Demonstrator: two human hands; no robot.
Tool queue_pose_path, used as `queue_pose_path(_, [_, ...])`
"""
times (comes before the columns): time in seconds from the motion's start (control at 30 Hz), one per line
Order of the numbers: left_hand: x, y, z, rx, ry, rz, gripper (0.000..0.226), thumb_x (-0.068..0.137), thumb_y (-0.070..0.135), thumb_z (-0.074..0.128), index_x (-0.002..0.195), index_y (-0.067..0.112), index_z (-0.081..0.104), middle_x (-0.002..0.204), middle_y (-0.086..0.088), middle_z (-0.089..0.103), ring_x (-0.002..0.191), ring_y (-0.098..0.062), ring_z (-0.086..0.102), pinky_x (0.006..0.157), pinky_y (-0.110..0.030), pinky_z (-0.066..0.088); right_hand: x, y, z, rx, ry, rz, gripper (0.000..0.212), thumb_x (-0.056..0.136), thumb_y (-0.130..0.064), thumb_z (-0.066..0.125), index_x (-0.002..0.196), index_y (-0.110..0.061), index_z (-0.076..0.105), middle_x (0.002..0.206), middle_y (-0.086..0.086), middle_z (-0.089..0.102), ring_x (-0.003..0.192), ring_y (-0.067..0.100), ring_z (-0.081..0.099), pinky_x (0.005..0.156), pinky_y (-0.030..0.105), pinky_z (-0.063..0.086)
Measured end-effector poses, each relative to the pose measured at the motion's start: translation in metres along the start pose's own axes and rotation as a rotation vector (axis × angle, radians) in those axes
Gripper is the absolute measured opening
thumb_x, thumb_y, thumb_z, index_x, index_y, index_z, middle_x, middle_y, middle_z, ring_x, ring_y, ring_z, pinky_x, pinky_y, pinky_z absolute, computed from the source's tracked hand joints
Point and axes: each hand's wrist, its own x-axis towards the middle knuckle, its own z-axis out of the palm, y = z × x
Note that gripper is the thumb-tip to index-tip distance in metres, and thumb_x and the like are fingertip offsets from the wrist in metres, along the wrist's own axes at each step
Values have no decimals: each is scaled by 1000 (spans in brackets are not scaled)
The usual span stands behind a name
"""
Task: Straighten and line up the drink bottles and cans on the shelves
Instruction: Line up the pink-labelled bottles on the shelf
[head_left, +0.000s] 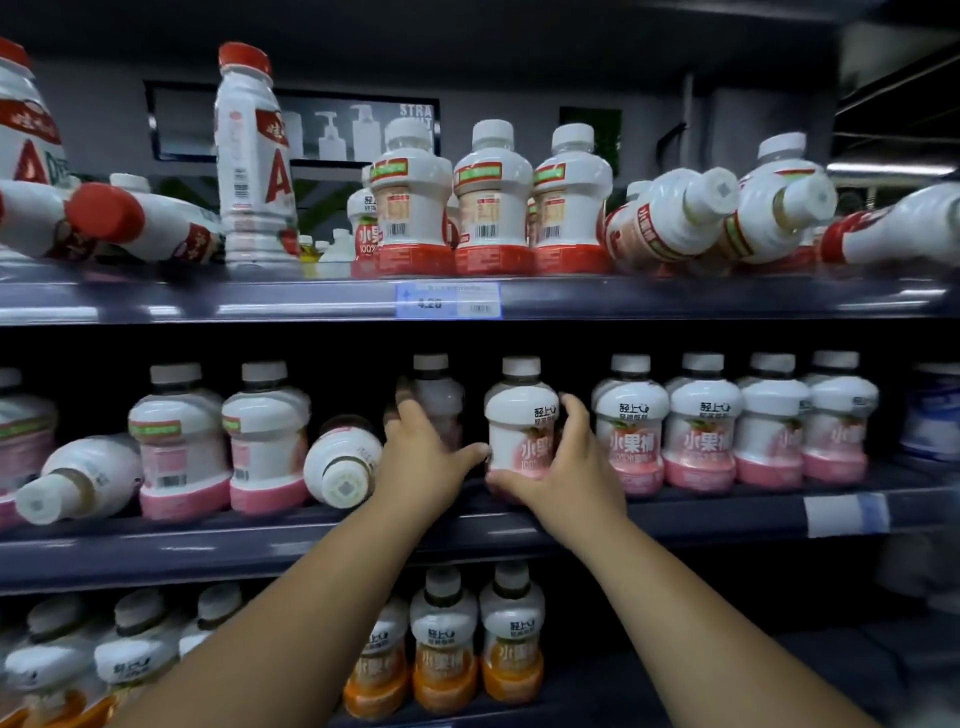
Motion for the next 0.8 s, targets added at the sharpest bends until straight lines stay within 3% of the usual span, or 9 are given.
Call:
queue_pose_path(0.2, [19, -3, 2, 45, -24, -37, 107, 73, 29, 85, 149, 2, 14, 122, -26, 56, 110, -41, 59, 89, -38, 48, -7, 6, 3, -101, 0, -94, 116, 75, -68, 68, 155, -33, -9, 151, 3, 46, 126, 31, 53, 95, 39, 45])
queue_pose_path(0.37, [12, -21, -11, -235, -110, -4, 111, 57, 34, 91, 144, 21, 23, 118, 3, 61, 104, -18, 62, 93, -37, 52, -9, 7, 3, -78, 63, -127, 114, 75, -62, 74, 156, -22, 3, 153, 6, 37, 135, 27, 42, 106, 34, 34])
queue_pose_path(0.5, [8, -28, -17, -441, -236, -49, 81, 46, 36, 89, 117, 24, 52, 108, 2, 72, 100, -14, 69, 91, -44, 56, -11, 6, 3, -114, 127, -160, 114, 75, -64, 73, 156, -17, 7, 150, 10, 40, 132, 28, 45, 106, 36, 37])
queue_pose_path(0.63, [1, -20, -14, -292, -203, 9, 67, 58, 36, 94, 108, 24, 51, 98, 11, 67, 89, 1, 63, 72, -18, 48, -13, 4, 4, -215, 193, -165, 111, 76, -63, 72, 154, -15, 10, 137, 12, 55, 118, 30, 58, 96, 39, 45])
queue_pose_path(0.73, [3, -22, -14, -222, -204, 33, 71, 57, 51, 89, 110, 25, 50, 105, 11, 67, 97, -6, 64, 83, -32, 52, -13, 10, 7, -303, 313, -183, 112, 67, -64, 78, 148, -11, 22, 118, 13, 67, 102, 30, 67, 90, 43, 51])
queue_pose_path(0.8, [5, -23, -12, -216, -266, 39, 74, 51, 62, 86, 109, 30, 55, 106, 12, 70, 99, -6, 66, 90, -39, 54, -12, 16, 4, -321, 349, -172, 114, 63, -64, 80, 147, -10, 25, 118, 14, 68, 102, 31, 67, 89, 45, 51])
